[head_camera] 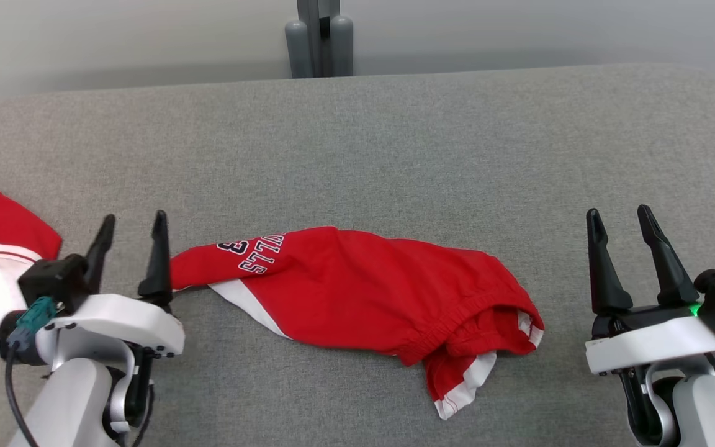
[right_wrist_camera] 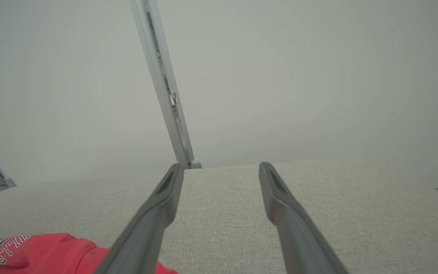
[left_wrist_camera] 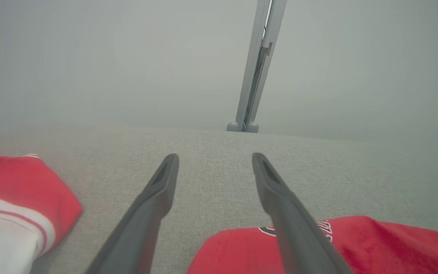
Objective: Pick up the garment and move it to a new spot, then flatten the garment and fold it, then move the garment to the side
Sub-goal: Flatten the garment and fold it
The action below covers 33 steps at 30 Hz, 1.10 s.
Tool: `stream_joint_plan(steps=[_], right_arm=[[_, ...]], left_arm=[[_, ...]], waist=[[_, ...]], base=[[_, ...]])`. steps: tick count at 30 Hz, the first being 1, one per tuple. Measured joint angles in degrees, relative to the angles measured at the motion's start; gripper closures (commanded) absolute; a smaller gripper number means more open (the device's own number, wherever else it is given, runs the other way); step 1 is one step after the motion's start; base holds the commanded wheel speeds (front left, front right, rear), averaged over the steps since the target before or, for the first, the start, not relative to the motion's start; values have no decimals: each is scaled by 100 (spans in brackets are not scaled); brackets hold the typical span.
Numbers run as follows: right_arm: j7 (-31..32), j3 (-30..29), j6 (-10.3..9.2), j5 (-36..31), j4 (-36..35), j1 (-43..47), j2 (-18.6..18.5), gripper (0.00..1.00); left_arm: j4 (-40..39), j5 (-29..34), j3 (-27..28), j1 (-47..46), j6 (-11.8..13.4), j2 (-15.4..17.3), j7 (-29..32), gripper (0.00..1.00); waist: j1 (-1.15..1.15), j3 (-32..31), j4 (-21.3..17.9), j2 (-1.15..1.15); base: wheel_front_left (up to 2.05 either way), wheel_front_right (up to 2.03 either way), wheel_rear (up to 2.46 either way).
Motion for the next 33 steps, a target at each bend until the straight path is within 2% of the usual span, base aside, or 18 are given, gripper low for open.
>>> stream_joint_plan(steps=[7, 17, 23, 33], right_arm=[[-32, -24, 0, -119, -187, 206, -2, 0], [210, 55, 0, -290, -378, 482, 1, 0], [315, 55, 0, -331, -456, 760, 1, 0], [489, -27, 0, -279, -603, 1053, 0, 0]], left_arm=[[-467, 369, 270, 181, 387, 167, -526, 0], [-1626, 716, 193, 1132, 759, 386, -467, 0], [-1809, 704, 1, 1445, 782, 326, -319, 0], [-1560, 714, -142, 1543, 784, 333, -190, 0]], waist=[[0, -258, 7, 0], [0, -665, 129, 0], [0, -825, 158, 0], [0, -997, 181, 0]], base=[[0, 0, 0], [0, 0, 0], [0, 0, 0], [0, 0, 0]])
